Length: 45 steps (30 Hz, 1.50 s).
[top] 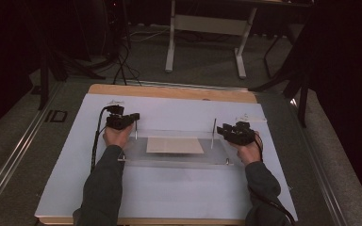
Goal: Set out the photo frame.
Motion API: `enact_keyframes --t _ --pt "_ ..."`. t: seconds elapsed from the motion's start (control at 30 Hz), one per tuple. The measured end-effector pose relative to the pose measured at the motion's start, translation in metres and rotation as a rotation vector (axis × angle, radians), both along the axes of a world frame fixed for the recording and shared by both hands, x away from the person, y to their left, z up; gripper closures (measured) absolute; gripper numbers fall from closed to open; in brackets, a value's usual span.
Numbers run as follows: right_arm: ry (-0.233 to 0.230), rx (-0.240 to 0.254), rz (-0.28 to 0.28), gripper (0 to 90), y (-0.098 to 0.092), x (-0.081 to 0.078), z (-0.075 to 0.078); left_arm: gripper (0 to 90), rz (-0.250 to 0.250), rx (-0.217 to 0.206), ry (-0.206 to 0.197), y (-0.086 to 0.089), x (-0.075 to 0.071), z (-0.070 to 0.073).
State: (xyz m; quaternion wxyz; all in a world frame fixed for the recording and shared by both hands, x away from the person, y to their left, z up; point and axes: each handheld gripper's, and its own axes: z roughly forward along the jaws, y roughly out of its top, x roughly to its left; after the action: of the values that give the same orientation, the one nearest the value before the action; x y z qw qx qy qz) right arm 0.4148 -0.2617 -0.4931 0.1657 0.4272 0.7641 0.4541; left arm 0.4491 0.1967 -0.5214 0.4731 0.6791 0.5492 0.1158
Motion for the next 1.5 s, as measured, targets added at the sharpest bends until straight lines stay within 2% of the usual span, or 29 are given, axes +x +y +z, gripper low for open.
enact_keyframes --t 0.33,0.6,0.77,0.83,1.03,1.1,1.17,1.27,1.5 --pt "-0.018 -0.002 -0.014 59.5 -0.016 -0.020 -0.007 85.5 0.003 -0.001 0.003 0.000 0.000 0.000" --pt "-0.011 -0.019 -0.011 59.1 -0.026 -0.033 -0.017 85.5 0.001 -0.002 0.010 0.000 0.001 0.000" --pt "-0.010 -0.051 0.024 58.6 -0.025 -0.039 -0.019 85.5 0.001 -0.002 0.010 0.000 0.001 0.000" --pt "-0.015 -0.081 0.029 58.5 -0.024 -0.041 -0.020 85.5 0.000 -0.005 0.011 0.000 0.001 0.000" --pt "-0.014 -0.093 0.065 58.8 -0.021 -0.043 -0.023 85.5 0.002 -0.003 0.011 0.000 0.001 0.000" --pt "-0.008 -0.093 0.118 63.1 -0.019 -0.045 -0.024 85.4 0.002 -0.003 0.011 0.000 0.001 0.000" --pt "-0.016 -0.109 0.137 61.2 -0.016 -0.046 -0.024 85.5 0.001 -0.004 0.011 0.000 0.001 0.000" --pt "-0.034 -0.091 0.160 57.4 -0.014 -0.046 -0.024 85.5 0.002 -0.003 0.011 0.000 0.001 0.000" --pt "-0.083 -0.094 0.216 51.5 -0.010 -0.047 -0.022 85.4 0.002 -0.005 0.012 0.000 0.001 0.000"
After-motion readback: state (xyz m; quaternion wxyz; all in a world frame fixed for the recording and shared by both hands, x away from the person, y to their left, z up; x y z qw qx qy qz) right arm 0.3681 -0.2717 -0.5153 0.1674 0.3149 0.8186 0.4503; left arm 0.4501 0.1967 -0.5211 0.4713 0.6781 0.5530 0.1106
